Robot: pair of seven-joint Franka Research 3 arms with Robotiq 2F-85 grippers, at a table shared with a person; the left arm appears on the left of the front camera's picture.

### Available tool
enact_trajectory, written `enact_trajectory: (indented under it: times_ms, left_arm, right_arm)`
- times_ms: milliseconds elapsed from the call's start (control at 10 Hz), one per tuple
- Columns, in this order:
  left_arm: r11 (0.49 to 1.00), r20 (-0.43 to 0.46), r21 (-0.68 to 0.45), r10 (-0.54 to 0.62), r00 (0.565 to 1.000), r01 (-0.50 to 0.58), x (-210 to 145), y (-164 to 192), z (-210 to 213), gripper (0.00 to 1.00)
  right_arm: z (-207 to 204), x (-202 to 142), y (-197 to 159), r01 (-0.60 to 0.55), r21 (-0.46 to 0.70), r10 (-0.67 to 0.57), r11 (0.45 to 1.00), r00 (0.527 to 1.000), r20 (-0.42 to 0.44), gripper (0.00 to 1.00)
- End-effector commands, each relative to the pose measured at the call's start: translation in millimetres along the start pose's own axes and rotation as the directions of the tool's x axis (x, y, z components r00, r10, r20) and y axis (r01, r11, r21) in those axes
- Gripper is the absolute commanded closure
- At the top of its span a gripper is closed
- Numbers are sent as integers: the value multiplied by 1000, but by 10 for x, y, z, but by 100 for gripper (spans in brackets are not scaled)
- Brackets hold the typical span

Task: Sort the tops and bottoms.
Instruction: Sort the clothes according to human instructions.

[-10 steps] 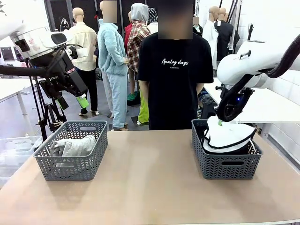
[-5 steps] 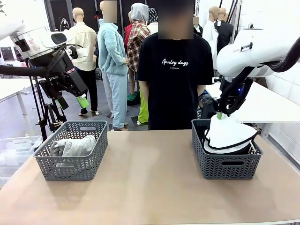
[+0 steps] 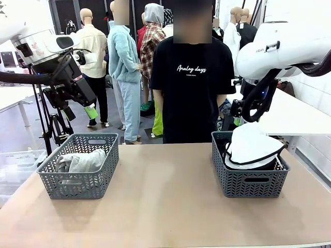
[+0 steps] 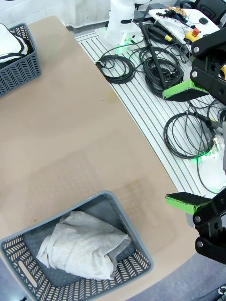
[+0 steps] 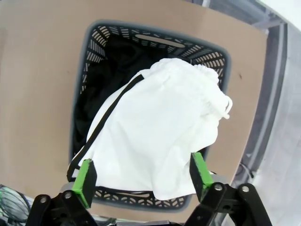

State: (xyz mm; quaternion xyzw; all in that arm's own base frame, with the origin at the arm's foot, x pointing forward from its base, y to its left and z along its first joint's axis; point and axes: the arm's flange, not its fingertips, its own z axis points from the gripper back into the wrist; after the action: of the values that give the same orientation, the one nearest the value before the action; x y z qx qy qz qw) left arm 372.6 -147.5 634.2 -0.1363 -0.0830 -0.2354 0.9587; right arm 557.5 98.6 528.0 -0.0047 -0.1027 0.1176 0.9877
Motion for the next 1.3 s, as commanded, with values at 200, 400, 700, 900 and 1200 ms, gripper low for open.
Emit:
enact_trajectory:
  times_ms: [200,400,700,900,1200]
  left_arm:
    - [1000,5,-8,1,1000,-1,-6,12,14,0]
    - [1000,5,-8,1,1000,-1,-6,12,14,0]
    - [1000,5,-8,1,1000,-1,-6,12,14,0]
    - [1000,5,-8,1,1000,-1,-6,12,14,0]
    - [1000,5,-8,1,1000,-1,-6,12,14,0]
  right_arm:
    - [0,0,0,0,0,0,1000,1000,0,0]
    - [0,0,0,0,0,0,1000,1000,0,0]
    - [0,0,0,0,0,0,1000,1000,0,0]
    - [0,0,0,0,0,0,1000,1000,0,0]
    - [0,0,0,0,0,0,1000,1000,0,0]
